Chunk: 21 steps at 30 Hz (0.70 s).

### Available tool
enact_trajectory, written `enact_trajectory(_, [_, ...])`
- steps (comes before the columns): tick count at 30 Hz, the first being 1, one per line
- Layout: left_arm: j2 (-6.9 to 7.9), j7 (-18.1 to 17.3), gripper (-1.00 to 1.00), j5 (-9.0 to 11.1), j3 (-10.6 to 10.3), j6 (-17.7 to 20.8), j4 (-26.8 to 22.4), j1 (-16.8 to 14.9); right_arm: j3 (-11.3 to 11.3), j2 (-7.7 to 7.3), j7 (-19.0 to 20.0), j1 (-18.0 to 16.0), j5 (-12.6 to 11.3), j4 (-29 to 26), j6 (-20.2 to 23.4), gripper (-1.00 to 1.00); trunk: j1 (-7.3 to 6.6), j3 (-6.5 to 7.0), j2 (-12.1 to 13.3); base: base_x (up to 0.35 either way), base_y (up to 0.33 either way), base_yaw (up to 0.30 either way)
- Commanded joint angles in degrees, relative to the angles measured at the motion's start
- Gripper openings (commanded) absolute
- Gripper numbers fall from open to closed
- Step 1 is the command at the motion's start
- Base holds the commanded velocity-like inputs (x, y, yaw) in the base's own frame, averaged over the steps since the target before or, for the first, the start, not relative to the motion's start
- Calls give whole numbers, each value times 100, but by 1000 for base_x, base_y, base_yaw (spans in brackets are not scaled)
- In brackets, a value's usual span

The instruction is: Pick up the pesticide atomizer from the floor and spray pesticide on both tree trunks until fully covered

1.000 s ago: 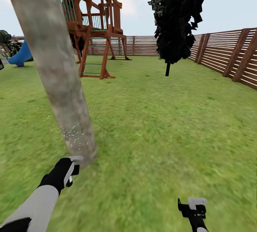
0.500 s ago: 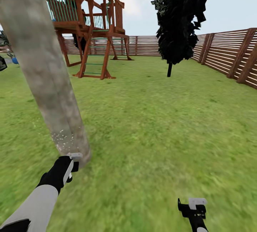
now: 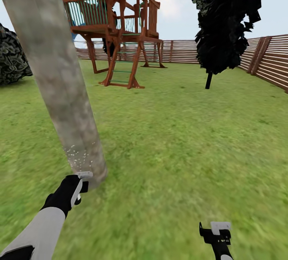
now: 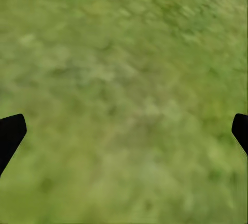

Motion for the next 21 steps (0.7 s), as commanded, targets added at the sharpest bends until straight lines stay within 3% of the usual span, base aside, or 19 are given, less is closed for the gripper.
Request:
enact_trajectory(1, [-5,-24,-100,-61,16,29,-7,-5,-19,0,-33,-2,61,3,-6,100,1,-5,-2,156,-258,230])
enact_trajectory(12, [-2,-24,-100,-70,20,29,-15,-5,-19,0,-27,-2,61,3,-6,100,1,-5,-2,43,-271,37])
enact_trajectory(21, [43,-24,-100,-87,48,29,-34,-5,-19,1,-27,-2,61,3,-5,100,1,-5,-2,0,-278,265])
